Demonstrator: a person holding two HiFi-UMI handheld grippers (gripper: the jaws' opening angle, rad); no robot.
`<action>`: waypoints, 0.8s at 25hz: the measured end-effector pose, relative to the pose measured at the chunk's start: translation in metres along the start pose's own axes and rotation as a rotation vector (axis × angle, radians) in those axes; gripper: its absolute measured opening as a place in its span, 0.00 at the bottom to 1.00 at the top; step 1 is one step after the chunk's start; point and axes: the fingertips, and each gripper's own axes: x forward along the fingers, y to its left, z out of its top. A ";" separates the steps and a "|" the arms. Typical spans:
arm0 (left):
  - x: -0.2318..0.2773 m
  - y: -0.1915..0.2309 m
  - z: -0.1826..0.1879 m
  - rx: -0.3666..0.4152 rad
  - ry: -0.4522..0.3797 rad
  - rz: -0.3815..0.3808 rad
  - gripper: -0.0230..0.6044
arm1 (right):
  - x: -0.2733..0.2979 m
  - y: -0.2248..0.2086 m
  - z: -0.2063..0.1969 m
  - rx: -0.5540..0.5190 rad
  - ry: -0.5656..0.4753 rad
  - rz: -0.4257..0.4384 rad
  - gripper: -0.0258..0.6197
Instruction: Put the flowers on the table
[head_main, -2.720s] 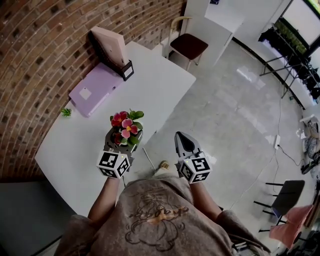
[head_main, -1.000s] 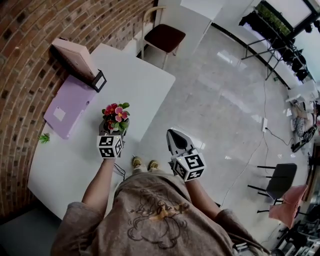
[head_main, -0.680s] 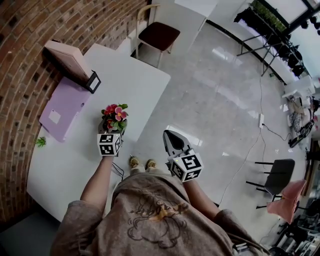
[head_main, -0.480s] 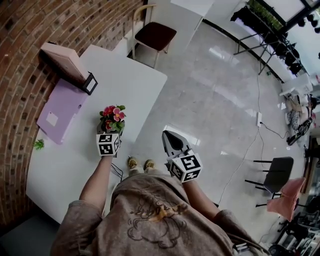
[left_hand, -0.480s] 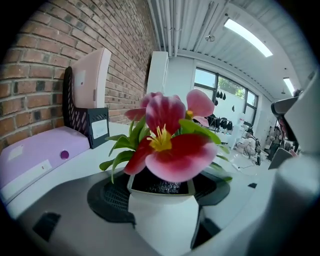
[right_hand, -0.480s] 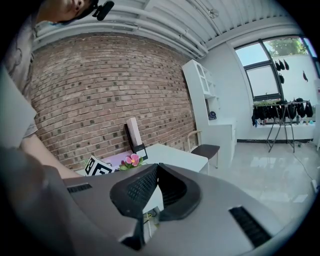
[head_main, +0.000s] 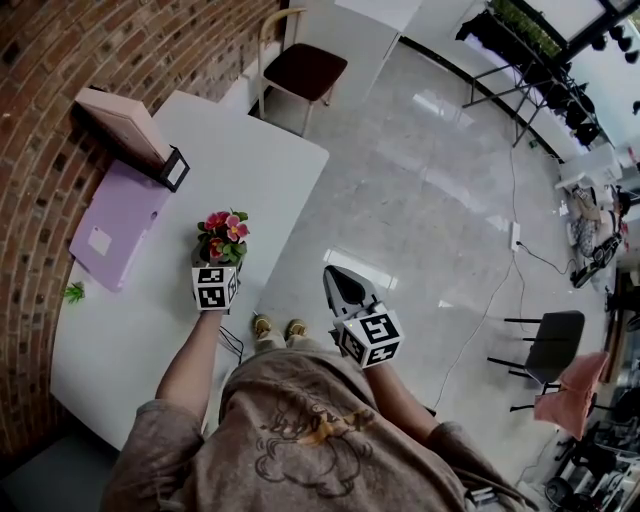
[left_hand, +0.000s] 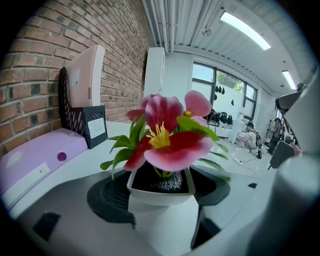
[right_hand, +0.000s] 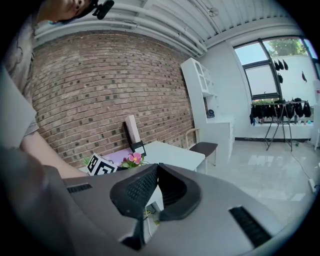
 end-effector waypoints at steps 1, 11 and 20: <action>0.001 0.000 0.000 0.004 0.000 0.001 0.62 | 0.000 -0.001 0.000 0.001 0.000 -0.002 0.04; 0.003 -0.002 -0.001 0.002 0.014 -0.003 0.62 | -0.002 -0.004 -0.002 0.002 0.000 -0.008 0.04; -0.011 -0.008 0.005 0.005 -0.001 0.001 0.62 | -0.002 -0.003 -0.004 0.005 0.005 0.007 0.05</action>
